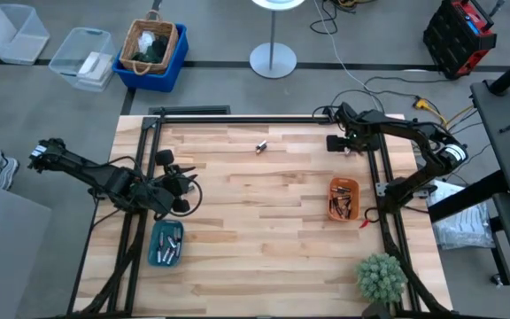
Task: Sort batteries
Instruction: Put the black battery into the orange bin
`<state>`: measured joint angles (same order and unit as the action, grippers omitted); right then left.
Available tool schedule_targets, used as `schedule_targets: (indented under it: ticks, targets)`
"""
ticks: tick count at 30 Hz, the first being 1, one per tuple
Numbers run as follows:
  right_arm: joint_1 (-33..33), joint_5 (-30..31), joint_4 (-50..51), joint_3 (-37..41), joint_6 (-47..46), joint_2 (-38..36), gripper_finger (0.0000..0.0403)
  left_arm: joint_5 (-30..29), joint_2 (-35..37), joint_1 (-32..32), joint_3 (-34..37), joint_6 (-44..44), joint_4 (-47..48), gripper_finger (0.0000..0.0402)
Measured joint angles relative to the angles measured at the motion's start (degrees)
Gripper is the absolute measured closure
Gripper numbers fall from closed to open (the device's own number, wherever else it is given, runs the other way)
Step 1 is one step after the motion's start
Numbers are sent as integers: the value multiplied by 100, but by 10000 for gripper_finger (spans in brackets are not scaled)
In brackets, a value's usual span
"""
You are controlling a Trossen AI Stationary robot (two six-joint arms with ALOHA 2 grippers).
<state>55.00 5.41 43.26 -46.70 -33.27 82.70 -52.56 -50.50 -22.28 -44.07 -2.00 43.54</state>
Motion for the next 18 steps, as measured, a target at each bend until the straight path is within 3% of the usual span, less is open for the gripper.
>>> schedule_targets:
  ticks: [13, 18]
  targets:
    - [-63, 74, -79, 99, 313, 0, 199, -2, 0, 1, 0, 4, 1, 324]
    - [-61, 137, -329, 99, 3, 0, 203, -2, 0, 0, 0, 4, 0, 324]
